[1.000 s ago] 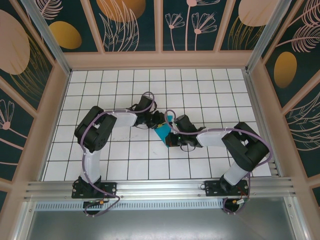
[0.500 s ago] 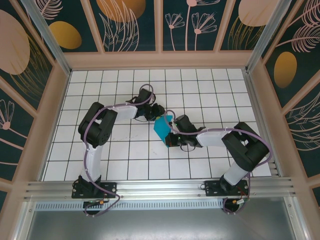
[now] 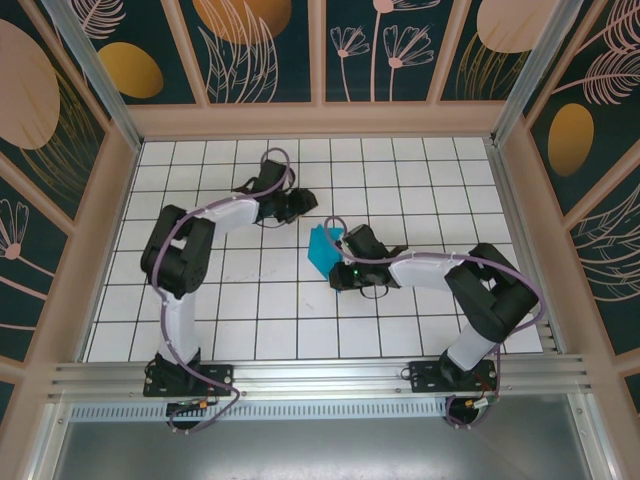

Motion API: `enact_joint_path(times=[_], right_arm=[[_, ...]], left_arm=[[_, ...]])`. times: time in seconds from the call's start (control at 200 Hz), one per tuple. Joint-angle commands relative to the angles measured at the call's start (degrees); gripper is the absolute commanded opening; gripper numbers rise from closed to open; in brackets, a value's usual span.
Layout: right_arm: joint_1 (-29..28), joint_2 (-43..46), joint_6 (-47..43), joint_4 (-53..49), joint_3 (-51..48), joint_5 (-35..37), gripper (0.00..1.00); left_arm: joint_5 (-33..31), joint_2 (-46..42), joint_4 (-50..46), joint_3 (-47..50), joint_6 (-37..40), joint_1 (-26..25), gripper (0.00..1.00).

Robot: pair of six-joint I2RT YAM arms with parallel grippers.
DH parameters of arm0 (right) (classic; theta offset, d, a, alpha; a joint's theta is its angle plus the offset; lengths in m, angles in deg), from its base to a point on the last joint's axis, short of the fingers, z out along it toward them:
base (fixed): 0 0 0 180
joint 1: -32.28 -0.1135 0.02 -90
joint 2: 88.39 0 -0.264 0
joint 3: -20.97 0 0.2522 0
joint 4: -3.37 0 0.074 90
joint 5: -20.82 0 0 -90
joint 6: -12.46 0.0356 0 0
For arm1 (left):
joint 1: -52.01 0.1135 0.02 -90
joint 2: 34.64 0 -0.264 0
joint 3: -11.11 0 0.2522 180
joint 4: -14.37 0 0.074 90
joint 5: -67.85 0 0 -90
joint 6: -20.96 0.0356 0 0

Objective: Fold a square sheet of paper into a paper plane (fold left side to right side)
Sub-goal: Fourth fold the wing at the center of the table.

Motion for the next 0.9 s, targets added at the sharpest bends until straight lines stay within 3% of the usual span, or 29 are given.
enact_joint_path(times=[0.0,0.255,0.47,0.736,0.896], right_arm=[[0.77,4.83,-2.22,-4.86,3.99,2.65,0.24],[9.71,13.26,-1.91,0.65,1.78,-4.93,0.43],[14.16,9.19,-0.21,7.44,-0.62,-13.07,0.51],[14.19,0.31,0.19,11.93,0.73,-15.36,0.47],[14.18,-4.38,0.14,13.29,2.84,-17.89,0.29]], left_arm=[[-2.09,-9.92,-2.6,2.2,4.12,1.27,0.49],[2.01,-24.05,3.98,17.67,2.09,1.11,0.54],[6.52,-26.72,11.6,27.75,-1.59,-0.76,0.55],[7.65,-23.87,15.43,29.96,-3.61,-3.19,0.55],[8.85,-22.23,17.19,29.61,-4.35,-3.5,0.56]])
